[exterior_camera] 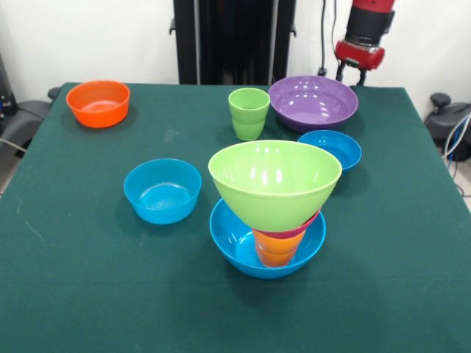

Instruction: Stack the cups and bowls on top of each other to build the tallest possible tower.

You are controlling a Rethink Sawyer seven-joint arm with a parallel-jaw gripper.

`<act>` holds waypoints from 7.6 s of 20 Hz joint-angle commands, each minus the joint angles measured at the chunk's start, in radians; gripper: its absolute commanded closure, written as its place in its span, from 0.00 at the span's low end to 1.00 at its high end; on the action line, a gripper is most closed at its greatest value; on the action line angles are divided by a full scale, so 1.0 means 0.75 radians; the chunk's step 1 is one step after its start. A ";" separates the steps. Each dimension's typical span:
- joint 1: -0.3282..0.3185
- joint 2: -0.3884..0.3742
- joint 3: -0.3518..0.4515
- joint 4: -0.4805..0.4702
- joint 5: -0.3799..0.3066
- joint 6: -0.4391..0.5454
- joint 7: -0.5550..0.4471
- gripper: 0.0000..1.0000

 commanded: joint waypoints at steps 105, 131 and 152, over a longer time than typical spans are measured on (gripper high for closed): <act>-0.348 -0.261 -0.173 -0.405 -0.777 0.372 -0.057 0.00; -0.225 -0.040 -0.187 -0.504 -0.650 0.196 0.044 0.00; -0.329 -0.403 -0.073 -0.310 -0.766 0.497 0.006 0.00</act>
